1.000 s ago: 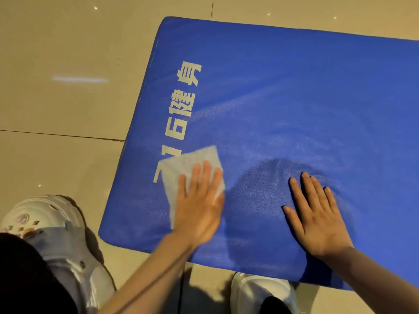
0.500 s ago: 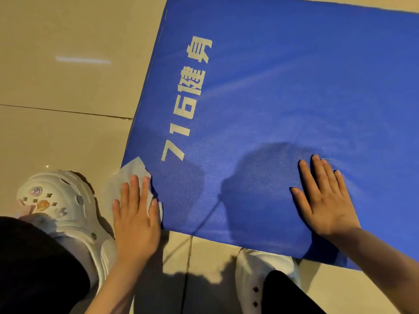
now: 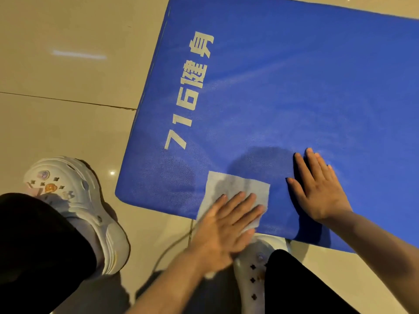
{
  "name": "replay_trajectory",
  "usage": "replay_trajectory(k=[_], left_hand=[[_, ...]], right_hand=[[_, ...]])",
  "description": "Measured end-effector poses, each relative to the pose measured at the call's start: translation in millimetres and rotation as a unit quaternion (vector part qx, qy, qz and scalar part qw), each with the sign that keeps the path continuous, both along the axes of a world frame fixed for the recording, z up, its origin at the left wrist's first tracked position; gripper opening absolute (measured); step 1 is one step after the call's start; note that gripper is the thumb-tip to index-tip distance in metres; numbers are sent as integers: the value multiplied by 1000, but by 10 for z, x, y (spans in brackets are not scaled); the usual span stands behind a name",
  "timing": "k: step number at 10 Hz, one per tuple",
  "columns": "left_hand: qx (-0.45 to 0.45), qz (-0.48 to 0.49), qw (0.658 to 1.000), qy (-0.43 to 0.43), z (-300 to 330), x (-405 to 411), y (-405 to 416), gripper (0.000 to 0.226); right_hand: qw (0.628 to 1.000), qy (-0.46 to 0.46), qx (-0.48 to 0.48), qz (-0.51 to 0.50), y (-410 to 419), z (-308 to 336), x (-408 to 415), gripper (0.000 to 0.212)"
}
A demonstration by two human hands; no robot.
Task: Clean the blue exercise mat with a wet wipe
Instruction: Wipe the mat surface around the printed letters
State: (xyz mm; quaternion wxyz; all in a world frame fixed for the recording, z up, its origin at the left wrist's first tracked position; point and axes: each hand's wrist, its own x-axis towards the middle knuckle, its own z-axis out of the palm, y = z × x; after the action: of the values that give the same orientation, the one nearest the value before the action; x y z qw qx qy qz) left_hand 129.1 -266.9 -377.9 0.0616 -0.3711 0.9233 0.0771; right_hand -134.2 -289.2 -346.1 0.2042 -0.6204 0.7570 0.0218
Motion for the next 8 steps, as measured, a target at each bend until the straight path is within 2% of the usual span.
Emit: replay_trajectory(k=[1, 2, 3, 4, 5, 6, 7, 8], left_hand=[[-21, 143, 990, 6, 134, 654, -250, 51], [93, 278, 954, 67, 205, 1191, -643, 55], [90, 373, 916, 113, 268, 1196, -745, 62], [114, 502, 849, 117, 313, 795, -902, 69], [139, 429, 888, 91, 291, 289, -884, 77], [146, 239, 958, 68, 261, -189, -608, 72], [193, 130, 970, 64, 276, -398, -365, 62], [205, 55, 972, 98, 413, -445, -284, 72]], right_hand=[[1000, -3, -4, 14, 38, 20, -55, 77], [1000, 0, -10, 14, 60, 7, -46, 75], [1000, 5, -11, 15, 66, -10, -39, 74], [1000, 10, -15, 14, 65, -11, -28, 79], [1000, 5, -6, 9, 60, -14, -14, 75], [1000, -3, -15, 6, 67, -7, -3, 72], [1000, -18, -17, 8, 68, 2, -21, 70], [998, -58, -32, -9, 39, 99, 6, 68]])
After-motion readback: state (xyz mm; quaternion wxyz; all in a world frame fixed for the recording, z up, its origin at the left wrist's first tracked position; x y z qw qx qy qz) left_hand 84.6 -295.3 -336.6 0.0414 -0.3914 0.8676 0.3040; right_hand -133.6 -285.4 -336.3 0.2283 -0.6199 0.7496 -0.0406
